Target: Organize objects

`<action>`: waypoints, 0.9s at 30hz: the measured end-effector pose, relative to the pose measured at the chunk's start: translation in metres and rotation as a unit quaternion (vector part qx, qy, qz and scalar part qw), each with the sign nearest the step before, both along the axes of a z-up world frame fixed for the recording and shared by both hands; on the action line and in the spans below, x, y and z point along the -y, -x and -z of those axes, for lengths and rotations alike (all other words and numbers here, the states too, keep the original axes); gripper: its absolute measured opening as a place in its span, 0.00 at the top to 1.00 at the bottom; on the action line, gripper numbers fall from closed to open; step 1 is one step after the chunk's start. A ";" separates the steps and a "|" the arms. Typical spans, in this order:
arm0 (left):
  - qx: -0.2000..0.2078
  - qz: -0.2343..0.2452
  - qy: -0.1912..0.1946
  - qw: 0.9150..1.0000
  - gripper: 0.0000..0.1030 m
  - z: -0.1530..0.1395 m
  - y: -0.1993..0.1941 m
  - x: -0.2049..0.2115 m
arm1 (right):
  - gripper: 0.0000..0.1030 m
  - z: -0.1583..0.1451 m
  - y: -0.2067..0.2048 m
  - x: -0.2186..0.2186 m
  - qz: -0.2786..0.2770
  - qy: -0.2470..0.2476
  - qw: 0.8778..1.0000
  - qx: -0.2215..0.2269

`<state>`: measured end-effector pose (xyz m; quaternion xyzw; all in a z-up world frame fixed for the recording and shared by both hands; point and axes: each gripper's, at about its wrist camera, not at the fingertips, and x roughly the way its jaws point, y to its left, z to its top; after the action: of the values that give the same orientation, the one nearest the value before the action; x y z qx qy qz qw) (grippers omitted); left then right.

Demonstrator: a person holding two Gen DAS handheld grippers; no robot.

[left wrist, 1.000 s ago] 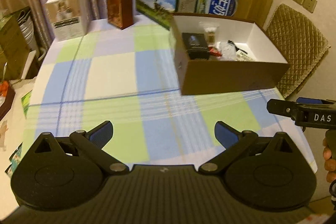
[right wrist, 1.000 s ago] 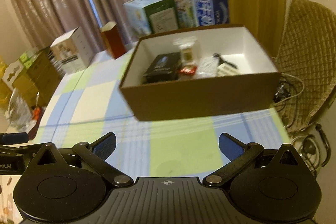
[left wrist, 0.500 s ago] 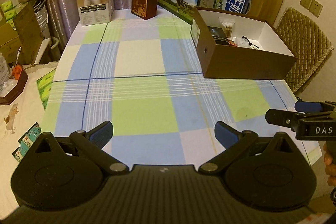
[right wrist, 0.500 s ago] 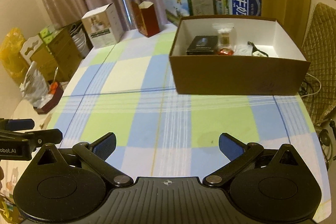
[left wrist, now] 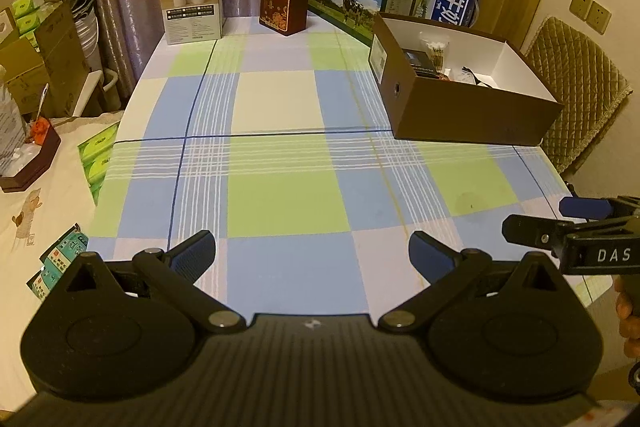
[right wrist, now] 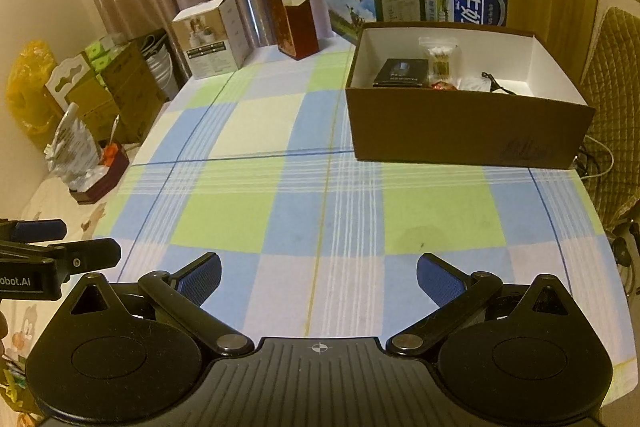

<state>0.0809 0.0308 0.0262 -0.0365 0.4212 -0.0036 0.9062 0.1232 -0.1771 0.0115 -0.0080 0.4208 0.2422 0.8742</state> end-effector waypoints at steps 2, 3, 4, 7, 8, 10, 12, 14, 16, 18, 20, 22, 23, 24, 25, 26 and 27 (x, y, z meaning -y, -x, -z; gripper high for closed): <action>0.000 0.000 0.000 1.000 0.01 0.000 0.002 0.000 | 0.02 0.000 0.002 -0.001 -0.001 0.000 1.000 0.000; 0.001 -0.001 0.000 1.000 0.01 0.000 0.003 0.000 | 0.02 0.000 0.002 -0.001 -0.001 -0.001 1.000 0.001; 0.000 -0.001 0.000 1.000 0.01 0.000 0.003 0.000 | 0.02 0.000 0.003 -0.001 -0.001 -0.001 1.000 0.001; 0.001 -0.001 0.000 1.000 0.01 0.000 0.004 0.000 | 0.02 -0.001 0.004 -0.001 -0.002 -0.001 1.000 0.001; 0.001 -0.001 0.000 1.000 0.01 0.000 0.004 0.000 | 0.02 -0.001 0.005 -0.001 -0.002 -0.001 1.000 0.002; 0.003 -0.002 0.000 1.000 0.01 -0.001 0.005 0.000 | 0.02 -0.001 0.005 -0.001 -0.003 -0.001 1.000 0.002; 0.003 -0.003 0.000 1.000 0.01 -0.001 0.006 0.000 | 0.02 -0.001 0.005 -0.002 -0.004 -0.001 1.000 0.003; 0.003 -0.003 0.000 1.000 0.01 -0.001 0.007 0.000 | 0.02 -0.001 0.006 -0.002 -0.005 -0.002 1.000 0.003; 0.002 -0.004 0.000 1.000 0.01 -0.001 0.007 0.000 | 0.02 -0.001 0.006 -0.002 -0.004 -0.002 1.000 0.002; 0.002 -0.004 0.000 1.000 0.01 -0.001 0.007 0.000 | 0.02 -0.002 0.006 -0.001 -0.005 -0.001 1.000 0.002; 0.003 -0.003 0.000 1.000 0.01 -0.001 0.007 0.000 | 0.02 -0.001 0.007 -0.001 -0.005 -0.002 1.000 0.003; 0.004 -0.004 -0.001 1.000 0.01 -0.002 0.007 0.001 | 0.02 -0.001 0.006 -0.001 -0.005 -0.002 1.000 0.003; 0.004 -0.004 -0.001 1.000 0.01 -0.002 0.007 0.001 | 0.02 -0.001 0.006 -0.001 -0.005 -0.002 1.000 0.003; 0.004 -0.004 -0.001 1.000 0.01 -0.002 0.007 0.001 | 0.02 -0.001 0.006 -0.001 -0.005 -0.002 1.000 0.003; 0.004 -0.004 -0.001 1.000 0.01 -0.002 0.007 0.001 | 0.02 -0.001 0.006 -0.001 -0.005 -0.002 1.000 0.004; 0.003 -0.005 -0.002 1.000 0.01 -0.002 0.007 0.001 | 0.02 -0.001 0.006 -0.001 -0.005 -0.002 1.000 0.004; 0.003 -0.005 -0.003 1.000 0.01 -0.002 0.007 0.001 | 0.02 -0.002 0.007 -0.001 -0.006 -0.002 1.000 0.003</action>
<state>0.0739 0.0297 0.0278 -0.0363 0.4184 0.0021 0.9075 0.1167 -0.1762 0.0131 -0.0095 0.4173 0.2478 0.8743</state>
